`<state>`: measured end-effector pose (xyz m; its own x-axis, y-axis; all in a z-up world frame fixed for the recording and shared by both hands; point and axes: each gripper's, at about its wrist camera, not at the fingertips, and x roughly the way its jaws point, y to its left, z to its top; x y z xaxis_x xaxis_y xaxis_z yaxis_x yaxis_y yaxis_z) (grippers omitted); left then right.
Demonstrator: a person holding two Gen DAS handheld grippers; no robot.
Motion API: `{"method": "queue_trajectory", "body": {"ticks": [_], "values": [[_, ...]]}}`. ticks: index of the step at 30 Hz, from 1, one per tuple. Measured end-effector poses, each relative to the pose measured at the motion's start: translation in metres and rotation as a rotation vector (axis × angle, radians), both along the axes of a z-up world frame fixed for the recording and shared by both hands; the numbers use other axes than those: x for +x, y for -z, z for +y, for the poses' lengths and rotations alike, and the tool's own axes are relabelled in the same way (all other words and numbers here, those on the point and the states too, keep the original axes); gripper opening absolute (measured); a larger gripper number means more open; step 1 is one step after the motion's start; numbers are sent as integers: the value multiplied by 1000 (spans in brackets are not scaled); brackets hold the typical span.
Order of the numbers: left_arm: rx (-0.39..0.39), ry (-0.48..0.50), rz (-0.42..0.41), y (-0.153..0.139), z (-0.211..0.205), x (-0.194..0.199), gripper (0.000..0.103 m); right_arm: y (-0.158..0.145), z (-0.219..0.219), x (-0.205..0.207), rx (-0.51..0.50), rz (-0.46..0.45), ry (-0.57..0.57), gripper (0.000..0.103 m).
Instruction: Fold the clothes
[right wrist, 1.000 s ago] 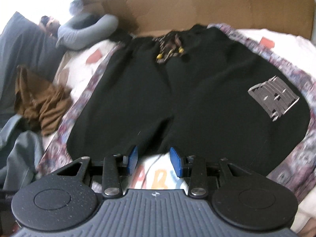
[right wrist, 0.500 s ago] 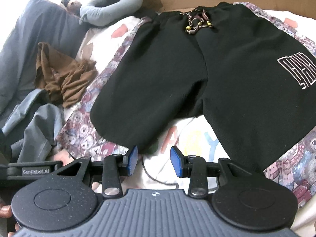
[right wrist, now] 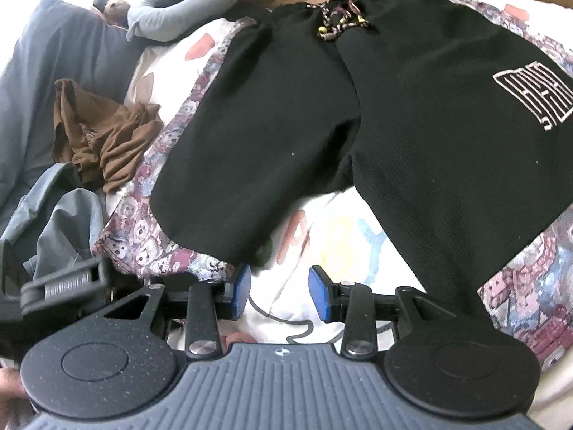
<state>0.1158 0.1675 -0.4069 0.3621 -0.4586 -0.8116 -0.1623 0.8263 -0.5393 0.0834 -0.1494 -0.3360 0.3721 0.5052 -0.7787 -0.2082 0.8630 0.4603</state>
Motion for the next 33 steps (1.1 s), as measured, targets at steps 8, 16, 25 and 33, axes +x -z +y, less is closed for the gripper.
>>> {"method": "queue_trajectory", "body": {"ticks": [8,16,25,33], "values": [[39,5,-96,-20,4,22,14,-3,1,2,12,-4,-10,43],[73,-6,-219,-49,15,74,10,-4,7,12,31,-9,-16,43],[121,17,-253,-52,27,111,9,1,16,24,69,9,7,43],[151,-8,-244,-30,23,143,10,14,32,38,89,38,8,43]]}}
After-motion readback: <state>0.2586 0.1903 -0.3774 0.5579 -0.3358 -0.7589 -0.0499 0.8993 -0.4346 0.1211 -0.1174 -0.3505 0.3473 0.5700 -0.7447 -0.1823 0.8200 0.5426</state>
